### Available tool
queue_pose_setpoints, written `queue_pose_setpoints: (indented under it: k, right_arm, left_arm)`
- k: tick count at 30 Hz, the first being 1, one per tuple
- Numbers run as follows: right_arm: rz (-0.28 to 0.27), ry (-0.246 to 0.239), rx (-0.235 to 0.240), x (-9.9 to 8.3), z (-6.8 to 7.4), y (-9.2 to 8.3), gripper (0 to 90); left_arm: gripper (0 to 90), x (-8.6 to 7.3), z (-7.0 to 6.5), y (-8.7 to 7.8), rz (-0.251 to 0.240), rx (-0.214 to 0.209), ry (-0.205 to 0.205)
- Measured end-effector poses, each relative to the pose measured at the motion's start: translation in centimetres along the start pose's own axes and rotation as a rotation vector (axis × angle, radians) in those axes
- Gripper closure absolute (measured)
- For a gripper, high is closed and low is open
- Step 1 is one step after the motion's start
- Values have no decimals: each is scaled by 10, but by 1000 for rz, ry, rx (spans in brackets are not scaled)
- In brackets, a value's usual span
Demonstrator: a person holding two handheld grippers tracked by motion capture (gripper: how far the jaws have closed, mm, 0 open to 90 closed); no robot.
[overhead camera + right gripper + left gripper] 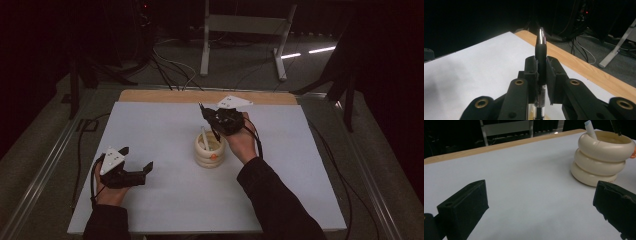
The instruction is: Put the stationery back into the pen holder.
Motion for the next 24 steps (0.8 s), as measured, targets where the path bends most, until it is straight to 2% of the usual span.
queue_pose_setpoints:
  k: [24]
  right_arm:
    - [36,7,-3,-16,2,11,799]
  left_arm:
    - [2,0,1,-1,-1,3,0]
Point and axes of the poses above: each handheld gripper's, and its own axes: y roughly forward along the jaws, x roughly out of its top, z roughly to its left, the point moved 9 cm from there along y, roughly forward along the jaws
